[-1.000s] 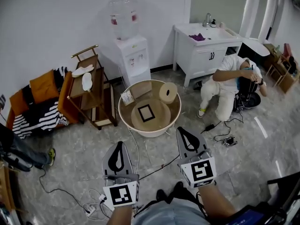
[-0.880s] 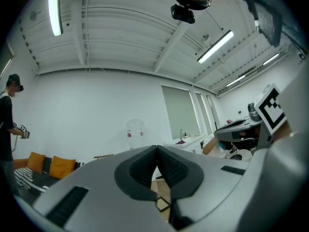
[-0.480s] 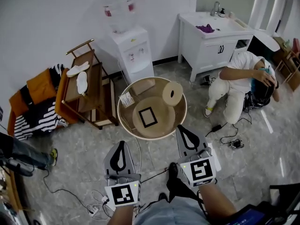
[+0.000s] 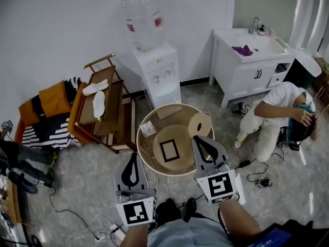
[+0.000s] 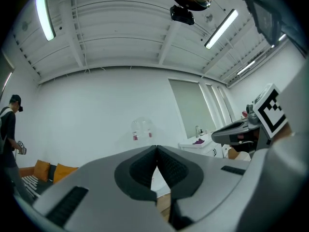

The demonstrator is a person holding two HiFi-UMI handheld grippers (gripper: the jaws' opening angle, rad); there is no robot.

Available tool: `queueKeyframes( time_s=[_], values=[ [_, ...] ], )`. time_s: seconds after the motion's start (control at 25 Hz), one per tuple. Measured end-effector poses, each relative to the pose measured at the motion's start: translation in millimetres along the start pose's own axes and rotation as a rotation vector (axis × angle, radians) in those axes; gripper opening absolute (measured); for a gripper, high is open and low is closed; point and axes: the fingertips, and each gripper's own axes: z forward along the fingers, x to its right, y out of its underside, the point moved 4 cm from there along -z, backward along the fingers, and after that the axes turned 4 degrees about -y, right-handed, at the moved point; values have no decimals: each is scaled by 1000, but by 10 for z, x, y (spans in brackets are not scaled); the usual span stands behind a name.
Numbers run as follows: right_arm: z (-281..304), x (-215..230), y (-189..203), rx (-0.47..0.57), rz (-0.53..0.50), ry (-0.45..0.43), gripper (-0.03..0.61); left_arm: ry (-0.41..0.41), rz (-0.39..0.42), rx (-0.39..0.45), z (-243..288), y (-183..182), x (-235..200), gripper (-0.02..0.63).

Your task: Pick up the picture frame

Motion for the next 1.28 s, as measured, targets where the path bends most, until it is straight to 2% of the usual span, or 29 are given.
queueKeyframes(
  time_s=[0.28,0.52,0.72,0.88,1.28],
  values=[
    [608,145,64,-22,9,-25,14,-32,2,-30,519,177,-255,15],
    [1200,180,449,-118,44,-24,14,-13,-30,-92,1085,629,-491,15],
    [1670,202,924,-197,42,-30,14,12,-99,-168,1546,1076,-599,15],
    [2008,201,1408,-286,62,-39,15,33,-69,-217,1890,1546,-722,15],
    [2455,105,2696,-535,162,-61,15,82,-115,-429,2280,2804,-622,15]
  ],
)
